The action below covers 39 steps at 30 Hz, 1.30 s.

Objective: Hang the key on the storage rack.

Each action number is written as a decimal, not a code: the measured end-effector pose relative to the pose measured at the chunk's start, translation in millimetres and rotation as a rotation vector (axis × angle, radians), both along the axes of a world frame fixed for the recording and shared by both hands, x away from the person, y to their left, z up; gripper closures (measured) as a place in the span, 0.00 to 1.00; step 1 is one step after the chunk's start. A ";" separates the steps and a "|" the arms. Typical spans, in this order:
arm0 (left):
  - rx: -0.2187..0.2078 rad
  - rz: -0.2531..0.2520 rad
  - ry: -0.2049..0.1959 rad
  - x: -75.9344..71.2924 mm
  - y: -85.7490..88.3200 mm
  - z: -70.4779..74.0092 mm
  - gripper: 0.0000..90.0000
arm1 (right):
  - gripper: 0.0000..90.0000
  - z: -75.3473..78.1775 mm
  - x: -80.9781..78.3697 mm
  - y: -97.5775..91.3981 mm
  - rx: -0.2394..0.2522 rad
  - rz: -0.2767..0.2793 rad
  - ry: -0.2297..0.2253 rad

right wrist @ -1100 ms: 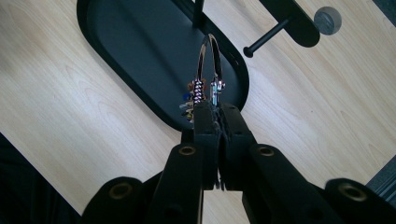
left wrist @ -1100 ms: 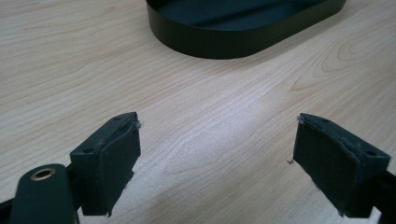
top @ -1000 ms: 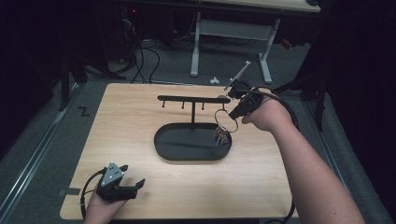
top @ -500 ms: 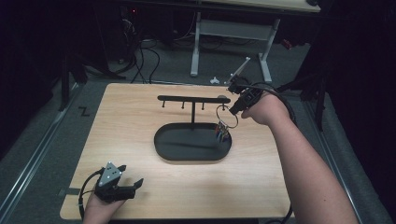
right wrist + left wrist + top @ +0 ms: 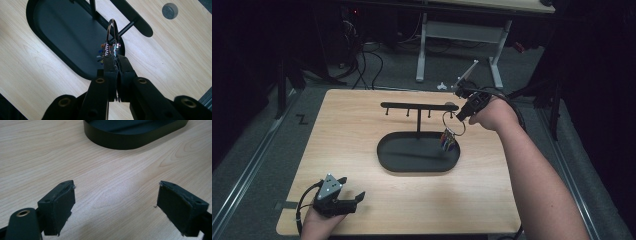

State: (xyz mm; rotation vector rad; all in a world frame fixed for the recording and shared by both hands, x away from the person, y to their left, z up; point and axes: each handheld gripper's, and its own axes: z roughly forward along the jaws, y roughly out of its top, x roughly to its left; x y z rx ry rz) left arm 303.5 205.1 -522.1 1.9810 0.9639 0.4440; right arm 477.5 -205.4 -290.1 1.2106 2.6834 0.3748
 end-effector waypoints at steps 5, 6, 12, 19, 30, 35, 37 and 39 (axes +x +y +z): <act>0.005 -0.002 0.003 0.1 -0.1 -0.2 0.17 | 0.98 0.8 1.8 -5.4 0.003 0.003 -0.008; 0.006 -0.002 0.003 0.1 -0.2 -0.1 0.17 | 0.98 0.3 2.0 -6.4 0.008 -0.006 -0.002; 0.010 -0.004 0.005 0.4 -0.8 -0.6 0.17 | 0.98 -2.4 4.6 -13.6 0.021 -0.019 0.004; 0.010 -0.010 0.017 0.2 -2.7 -2.2 0.17 | 0.97 -7.6 7.9 -10.8 0.027 -0.026 0.018; 0.013 -0.010 0.013 0.6 -2.3 -1.6 0.17 | 0.94 -17.8 17.1 -5.4 0.029 -0.009 0.017; 0.021 -0.015 0.019 1.0 -2.5 -1.8 0.17 | 0.85 -18.6 14.9 -5.3 0.023 -0.029 0.005; 0.016 -0.009 0.008 1.1 -3.0 -1.7 0.17 | 0.81 -18.3 12.9 -6.8 0.023 -0.027 -0.010; 0.013 -0.005 0.006 1.4 -2.6 -1.5 0.17 | 0.75 -17.8 9.5 -8.1 0.020 -0.047 -0.022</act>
